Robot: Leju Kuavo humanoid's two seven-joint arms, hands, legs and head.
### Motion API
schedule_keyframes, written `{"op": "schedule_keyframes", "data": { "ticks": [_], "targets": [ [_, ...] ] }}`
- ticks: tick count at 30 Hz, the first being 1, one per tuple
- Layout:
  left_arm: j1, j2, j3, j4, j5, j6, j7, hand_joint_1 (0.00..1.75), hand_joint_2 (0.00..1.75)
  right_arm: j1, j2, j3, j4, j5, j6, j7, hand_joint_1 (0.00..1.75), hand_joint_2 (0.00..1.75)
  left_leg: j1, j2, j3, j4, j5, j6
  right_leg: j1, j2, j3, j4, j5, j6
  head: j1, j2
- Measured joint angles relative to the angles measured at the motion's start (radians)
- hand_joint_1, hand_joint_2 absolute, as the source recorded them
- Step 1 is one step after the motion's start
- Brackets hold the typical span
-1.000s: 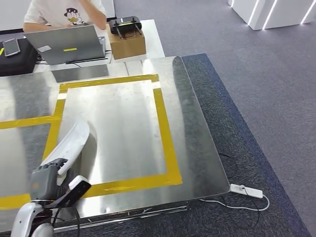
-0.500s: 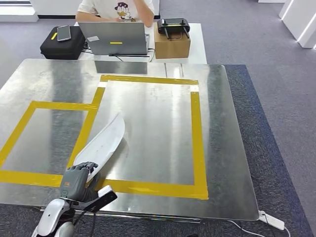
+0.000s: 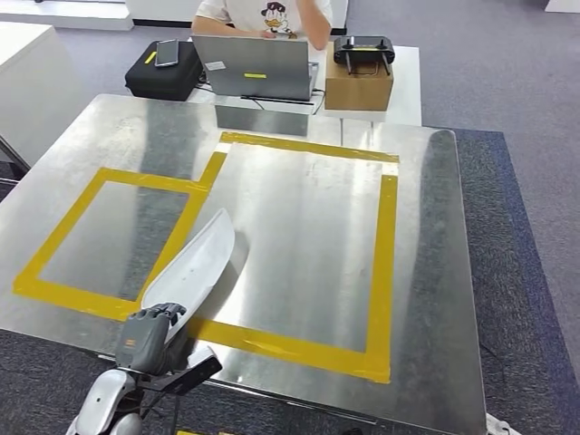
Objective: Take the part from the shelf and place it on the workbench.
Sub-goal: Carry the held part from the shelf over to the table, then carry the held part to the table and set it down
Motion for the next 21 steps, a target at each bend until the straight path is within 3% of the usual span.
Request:
{"op": "schedule_keyframes", "data": {
  "ticks": [2,3,7,12,16,21],
  "targets": [
    [-0.003,0.005,-0.002,0.002,-0.009,0.014,0.016,1.47,1.75,-0.001,0.000,0.000,-0.003,0.000,0.001,0.000,0.00,0.00,-0.009,0.008,0.020,-0.040,-0.003,0.011,-0.001,-0.004,0.002,-0.001,-0.002,0.008,0.002,0.000],
    [-0.001,0.008,-0.001,0.004,-0.019,0.033,0.037,1.47,1.75,-0.001,-0.001,0.000,-0.004,-0.002,0.000,-0.002,0.00,0.00,-0.010,0.006,0.023,-0.047,0.000,0.007,-0.001,-0.004,0.004,-0.003,-0.003,0.011,0.002,0.000],
    [0.025,0.033,0.059,-0.017,-0.042,0.085,0.105,1.47,1.75,0.003,-0.003,0.000,-0.005,-0.015,-0.007,-0.014,0.00,0.00,-0.007,0.003,0.030,-0.063,0.010,-0.015,0.001,-0.004,0.012,-0.018,0.004,0.004,0.003,0.000],
    [0.052,0.053,0.166,-0.059,-0.041,0.070,0.090,1.47,1.75,0.007,-0.003,0.000,-0.002,-0.021,-0.007,-0.022,0.00,0.00,-0.008,0.003,0.029,-0.062,0.008,-0.008,0.000,-0.003,0.012,-0.024,0.005,0.009,0.003,0.000],
    [0.067,0.057,0.217,-0.076,-0.052,0.085,0.107,1.47,1.75,0.008,-0.003,0.000,0.001,-0.026,-0.004,-0.028,0.00,0.00,-0.008,0.003,0.029,-0.061,0.006,-0.006,-0.001,-0.001,0.013,-0.024,0.006,0.013,0.003,0.000],
    [0.075,0.063,0.345,-0.082,-0.021,0.081,0.105,1.47,1.75,0.011,-0.003,0.000,0.002,-0.030,-0.001,-0.041,0.00,0.00,-0.008,0.004,0.029,-0.061,0.006,-0.006,0.000,-0.001,0.011,-0.025,0.006,0.015,0.003,0.000]
  ]
}}
